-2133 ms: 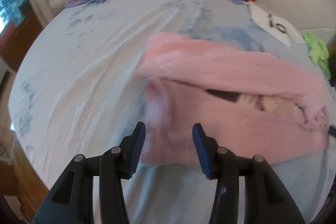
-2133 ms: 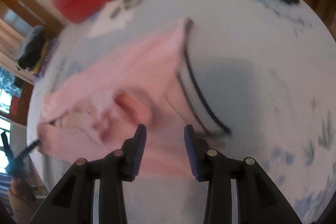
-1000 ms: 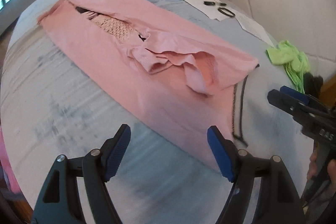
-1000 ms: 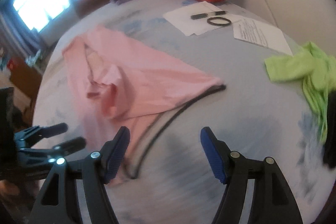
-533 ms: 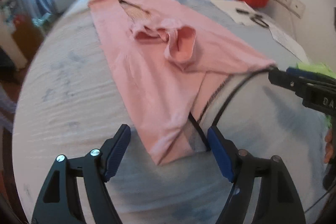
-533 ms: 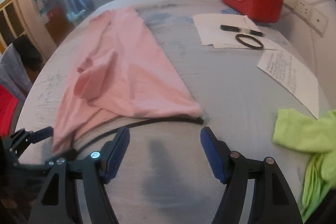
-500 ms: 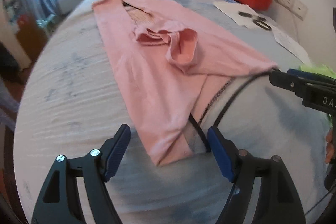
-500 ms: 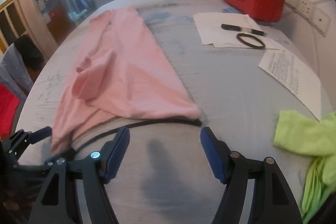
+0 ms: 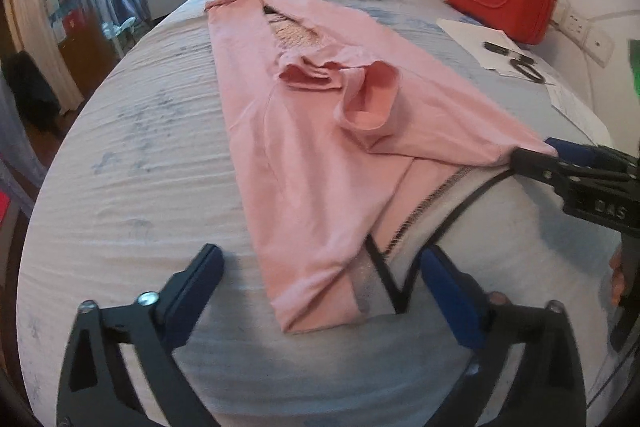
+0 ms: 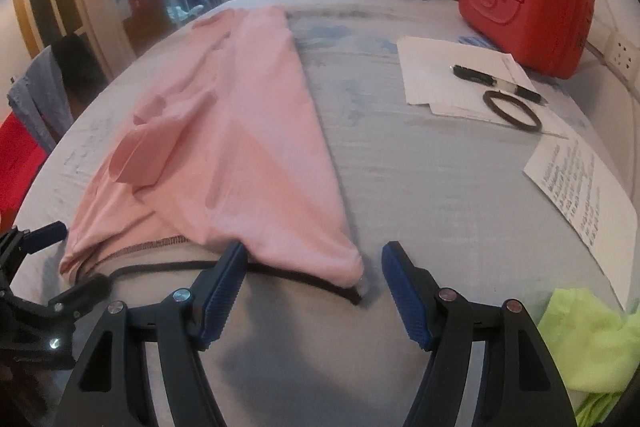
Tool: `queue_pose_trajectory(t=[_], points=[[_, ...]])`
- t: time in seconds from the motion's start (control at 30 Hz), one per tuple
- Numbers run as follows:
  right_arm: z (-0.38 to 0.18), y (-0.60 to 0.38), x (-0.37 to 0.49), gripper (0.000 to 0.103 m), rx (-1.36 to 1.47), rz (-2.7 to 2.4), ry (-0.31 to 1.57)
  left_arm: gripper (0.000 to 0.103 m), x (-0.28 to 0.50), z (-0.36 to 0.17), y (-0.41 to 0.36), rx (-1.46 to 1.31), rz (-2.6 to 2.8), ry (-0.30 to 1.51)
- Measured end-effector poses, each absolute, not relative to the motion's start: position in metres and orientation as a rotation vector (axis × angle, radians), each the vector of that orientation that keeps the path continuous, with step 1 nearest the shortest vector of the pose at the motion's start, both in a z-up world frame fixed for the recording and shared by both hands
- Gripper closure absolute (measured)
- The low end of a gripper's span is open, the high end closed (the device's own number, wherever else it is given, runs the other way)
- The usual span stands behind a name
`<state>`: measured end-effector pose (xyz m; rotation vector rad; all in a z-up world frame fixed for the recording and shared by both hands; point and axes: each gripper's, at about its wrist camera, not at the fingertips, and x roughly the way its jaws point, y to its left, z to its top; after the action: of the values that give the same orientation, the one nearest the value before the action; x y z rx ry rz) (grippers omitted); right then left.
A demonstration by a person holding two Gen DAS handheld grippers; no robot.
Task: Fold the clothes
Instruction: 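Grasp the hem with the right gripper while the left gripper grasps beside it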
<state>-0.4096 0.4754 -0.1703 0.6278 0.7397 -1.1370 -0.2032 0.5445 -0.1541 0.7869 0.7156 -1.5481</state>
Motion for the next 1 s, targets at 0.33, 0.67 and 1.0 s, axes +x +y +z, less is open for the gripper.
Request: queue_pose_trajectory(t=[0.33, 0.67, 1.0], points=[[-0.17, 0.475, -0.4, 0.066, 0.546, -1.122, 0.78, 0.039, -0.206, -0.15, 0.543, 0.791, -1.621, 0.707], [-0.147, 0.493, -0.393, 0.096, 0.654, -1.103, 0.701, 0.094, -0.176, -0.105, 0.562, 0.818, -1.667, 0.648], [-0.079, 0.581, -0.378, 0.097, 0.684, -1.06, 0.604, 0.094, -0.125, -0.021, 0.616, 0.879, -1.75, 0.607]])
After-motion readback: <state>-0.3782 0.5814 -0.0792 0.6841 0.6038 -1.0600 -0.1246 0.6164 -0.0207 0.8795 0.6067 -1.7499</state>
